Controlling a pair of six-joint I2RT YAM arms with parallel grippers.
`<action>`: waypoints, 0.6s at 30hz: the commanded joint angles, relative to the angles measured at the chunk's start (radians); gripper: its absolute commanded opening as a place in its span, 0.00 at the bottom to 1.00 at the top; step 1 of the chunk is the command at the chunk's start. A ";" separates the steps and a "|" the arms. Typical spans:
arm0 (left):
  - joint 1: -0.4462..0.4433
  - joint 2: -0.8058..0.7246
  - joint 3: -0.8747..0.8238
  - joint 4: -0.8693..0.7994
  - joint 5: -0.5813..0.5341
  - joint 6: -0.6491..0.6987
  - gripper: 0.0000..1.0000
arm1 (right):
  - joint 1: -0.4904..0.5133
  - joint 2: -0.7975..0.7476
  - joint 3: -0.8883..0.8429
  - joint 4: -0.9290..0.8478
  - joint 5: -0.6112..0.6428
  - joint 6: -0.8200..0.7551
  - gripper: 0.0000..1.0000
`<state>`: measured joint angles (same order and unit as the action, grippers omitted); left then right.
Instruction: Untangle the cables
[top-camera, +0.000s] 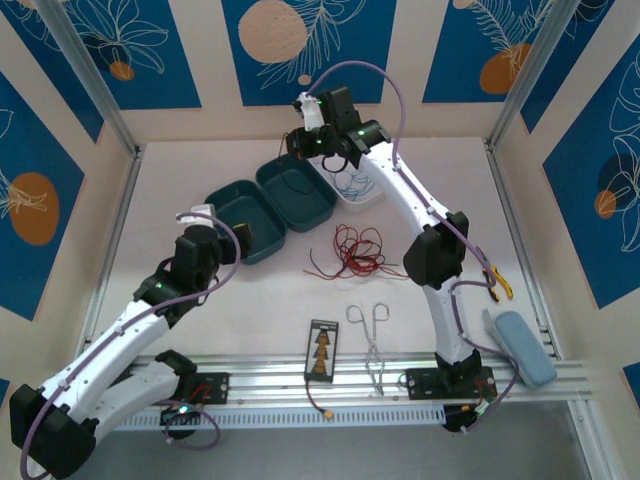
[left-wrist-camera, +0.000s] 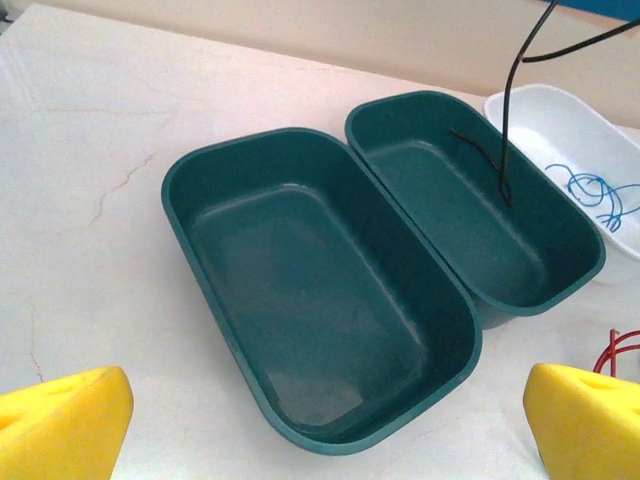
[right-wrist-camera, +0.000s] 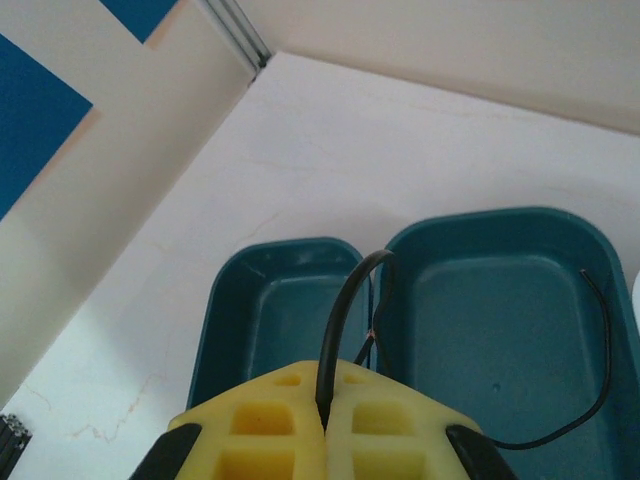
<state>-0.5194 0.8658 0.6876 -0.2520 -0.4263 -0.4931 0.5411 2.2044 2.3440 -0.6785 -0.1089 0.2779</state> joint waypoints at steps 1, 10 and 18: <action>0.017 -0.006 -0.013 0.003 0.028 -0.021 1.00 | 0.003 0.009 -0.046 0.003 -0.052 0.000 0.00; 0.025 0.023 -0.014 0.024 0.076 -0.022 1.00 | 0.009 0.051 -0.109 -0.041 0.029 0.017 0.00; 0.027 0.030 -0.012 0.026 0.091 -0.027 1.00 | 0.005 0.196 -0.035 -0.176 0.215 0.020 0.00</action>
<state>-0.5049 0.8944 0.6804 -0.2470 -0.3511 -0.5011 0.5457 2.3634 2.2845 -0.7776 0.0284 0.2897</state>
